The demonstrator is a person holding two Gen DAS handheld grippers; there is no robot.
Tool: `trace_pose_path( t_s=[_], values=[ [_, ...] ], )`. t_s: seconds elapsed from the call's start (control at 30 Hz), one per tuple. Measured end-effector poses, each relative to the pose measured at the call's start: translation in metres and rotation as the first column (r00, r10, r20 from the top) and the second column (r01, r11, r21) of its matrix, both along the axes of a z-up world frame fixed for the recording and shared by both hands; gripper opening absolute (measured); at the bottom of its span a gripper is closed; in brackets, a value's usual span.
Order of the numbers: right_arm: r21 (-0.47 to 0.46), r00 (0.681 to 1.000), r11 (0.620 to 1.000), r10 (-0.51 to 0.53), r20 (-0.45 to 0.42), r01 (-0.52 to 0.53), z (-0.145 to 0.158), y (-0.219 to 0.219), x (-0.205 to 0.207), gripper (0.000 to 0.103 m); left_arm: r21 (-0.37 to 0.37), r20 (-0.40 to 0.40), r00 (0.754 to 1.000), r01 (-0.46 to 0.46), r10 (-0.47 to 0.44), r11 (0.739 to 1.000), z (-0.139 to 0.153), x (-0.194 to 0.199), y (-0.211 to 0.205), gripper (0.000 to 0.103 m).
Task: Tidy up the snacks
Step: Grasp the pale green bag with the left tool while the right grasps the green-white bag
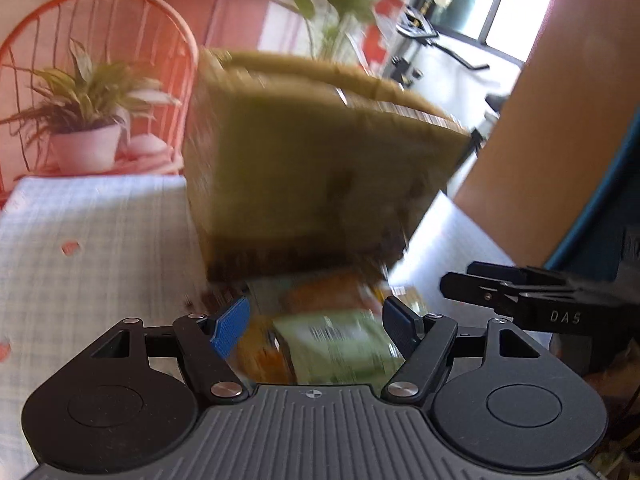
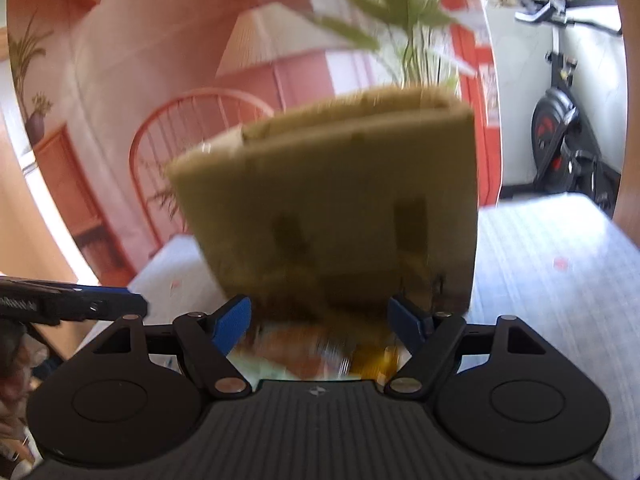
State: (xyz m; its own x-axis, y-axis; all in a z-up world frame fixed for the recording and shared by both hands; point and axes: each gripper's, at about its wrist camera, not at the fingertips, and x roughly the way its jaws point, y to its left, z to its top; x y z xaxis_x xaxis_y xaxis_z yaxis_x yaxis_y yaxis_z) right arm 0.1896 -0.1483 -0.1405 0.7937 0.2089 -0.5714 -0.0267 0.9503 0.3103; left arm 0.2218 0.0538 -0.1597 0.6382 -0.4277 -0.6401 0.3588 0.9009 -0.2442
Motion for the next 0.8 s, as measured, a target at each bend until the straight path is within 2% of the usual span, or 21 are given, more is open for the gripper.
trace_pose_path(
  t_s=[0.2, 0.27, 0.43, 0.5, 0.57, 0.6, 0.67, 0.8],
  values=[
    [-0.041, 0.993, 0.995, 0.083, -0.089, -0.087, -0.023, 0.022, -0.018, 0.078, -0.014, -0.098, 0.994, 0.051, -0.052, 0.999, -0.038, -0.016, -0.009, 0.076],
    [-0.025, 0.988, 0.994, 0.099, -0.118, -0.103, -0.031, 0.026, -0.022, 0.078, -0.016, -0.118, 0.992, 0.046, -0.048, 0.999, -0.047, -0.02, -0.008, 0.075],
    [-0.01, 0.98, 0.992, 0.125, -0.152, -0.128, -0.041, 0.036, -0.032, 0.078, -0.131, -0.205, 0.979, -0.036, 0.008, 0.991, -0.066, -0.018, 0.006, 0.072],
    [0.003, 0.979, 0.993, 0.12, -0.163, -0.121, -0.045, 0.035, -0.033, 0.078, -0.154, -0.231, 0.973, -0.035, -0.001, 0.987, -0.074, -0.016, 0.009, 0.063],
    [0.022, 0.98, 0.993, 0.121, -0.159, -0.119, -0.047, 0.031, -0.031, 0.074, -0.156, -0.241, 0.971, -0.034, -0.004, 0.987, -0.076, -0.016, 0.006, 0.061],
    [0.029, 0.98, 0.992, 0.124, -0.156, -0.121, -0.047, 0.03, -0.031, 0.069, -0.168, -0.244, 0.97, -0.033, -0.009, 0.985, -0.078, -0.016, 0.006, 0.059],
    [0.033, 0.979, 0.991, 0.131, -0.155, -0.127, -0.046, 0.03, -0.03, 0.064, -0.185, -0.249, 0.968, -0.021, -0.026, 0.982, -0.081, -0.017, 0.004, 0.052],
    [0.043, 0.976, 0.986, 0.165, -0.145, -0.16, -0.045, 0.035, -0.03, 0.05, -0.2, -0.254, 0.967, -0.026, -0.026, 0.979, -0.083, -0.019, 0.001, 0.052]
  ],
)
